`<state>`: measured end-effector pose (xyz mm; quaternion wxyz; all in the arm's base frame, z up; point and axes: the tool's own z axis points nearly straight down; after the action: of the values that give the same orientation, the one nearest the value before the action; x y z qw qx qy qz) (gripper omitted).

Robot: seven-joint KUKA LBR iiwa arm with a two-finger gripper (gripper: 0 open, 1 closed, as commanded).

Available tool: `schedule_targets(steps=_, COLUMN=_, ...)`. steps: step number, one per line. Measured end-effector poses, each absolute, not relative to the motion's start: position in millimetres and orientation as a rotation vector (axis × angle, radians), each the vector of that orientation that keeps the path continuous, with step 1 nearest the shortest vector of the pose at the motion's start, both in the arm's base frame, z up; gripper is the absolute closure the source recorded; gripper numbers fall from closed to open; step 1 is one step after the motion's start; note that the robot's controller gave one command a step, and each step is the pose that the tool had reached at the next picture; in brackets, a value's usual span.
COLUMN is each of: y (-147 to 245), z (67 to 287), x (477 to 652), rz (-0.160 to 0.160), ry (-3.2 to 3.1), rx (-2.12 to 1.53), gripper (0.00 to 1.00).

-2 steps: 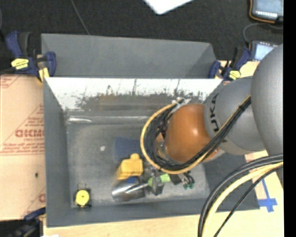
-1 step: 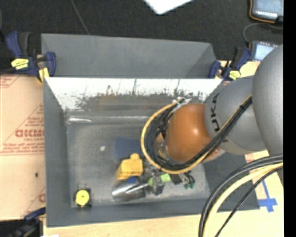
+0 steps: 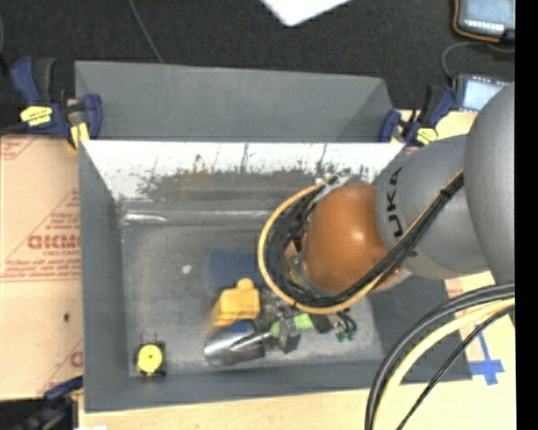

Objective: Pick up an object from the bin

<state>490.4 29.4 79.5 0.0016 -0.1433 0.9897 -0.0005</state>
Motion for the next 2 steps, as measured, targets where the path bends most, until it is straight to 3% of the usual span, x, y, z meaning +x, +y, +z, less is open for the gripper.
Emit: schedule_targets(steps=2, y=29, z=104, x=490.8, rz=-0.002, ry=3.104, rx=-0.451, gripper=1.0)
